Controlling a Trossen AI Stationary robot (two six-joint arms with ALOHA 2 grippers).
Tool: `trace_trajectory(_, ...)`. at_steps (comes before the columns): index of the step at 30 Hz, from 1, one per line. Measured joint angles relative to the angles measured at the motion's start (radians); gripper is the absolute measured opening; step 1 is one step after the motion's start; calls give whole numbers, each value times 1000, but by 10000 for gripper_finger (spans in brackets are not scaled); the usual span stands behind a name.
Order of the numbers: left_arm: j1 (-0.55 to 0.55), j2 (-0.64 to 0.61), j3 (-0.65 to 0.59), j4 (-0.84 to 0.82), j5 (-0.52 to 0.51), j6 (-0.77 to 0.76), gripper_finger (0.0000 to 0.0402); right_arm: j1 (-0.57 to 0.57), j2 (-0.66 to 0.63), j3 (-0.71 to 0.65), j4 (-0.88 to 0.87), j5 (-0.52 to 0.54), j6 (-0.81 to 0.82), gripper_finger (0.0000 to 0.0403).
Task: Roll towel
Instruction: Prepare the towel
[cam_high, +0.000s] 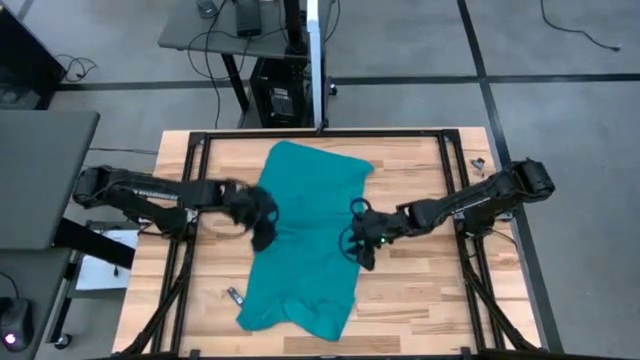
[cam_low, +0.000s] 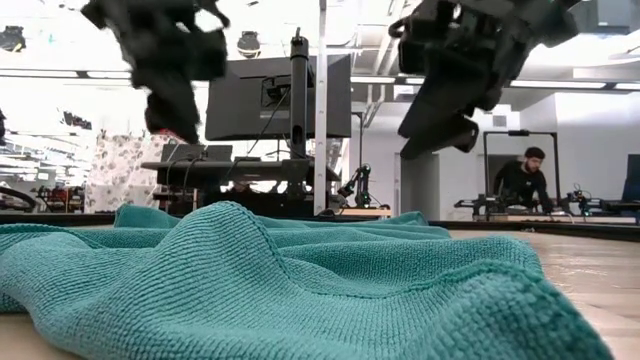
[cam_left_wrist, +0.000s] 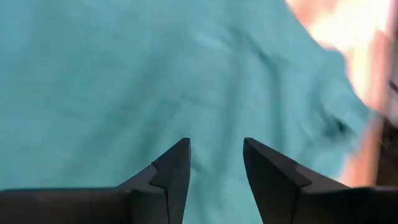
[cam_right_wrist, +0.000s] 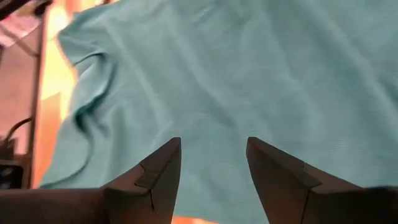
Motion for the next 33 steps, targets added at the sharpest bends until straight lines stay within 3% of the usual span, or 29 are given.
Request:
trace_trajectory(6, -308, 17, -3, 14, -45, -185, 132, 83, 0, 0, 106, 2, -2, 176)
trace_trajectory(13, -512, 15, -3, 0, -229, -344, 132, 218, 67, 45, 171, 49, 37, 178)
trace_trajectory(17, -620, 15, -3, -13, -290, -405, 132, 274, 256, 245, 134, 89, 26, 178)
trace_trajectory(22, -738, 15, -3, -23, -337, -483, 132, 295, 491, 553, -159, 146, 43, 178)
trace_trajectory(28, -769, 13, -3, -43, -455, -518, 132, 258, 608, 771, -435, 153, 283, 171)
trace_trajectory(33, -641, 3, -2, -52, -530, -572, 132, 165, 549, 784, -611, 154, 459, 164)
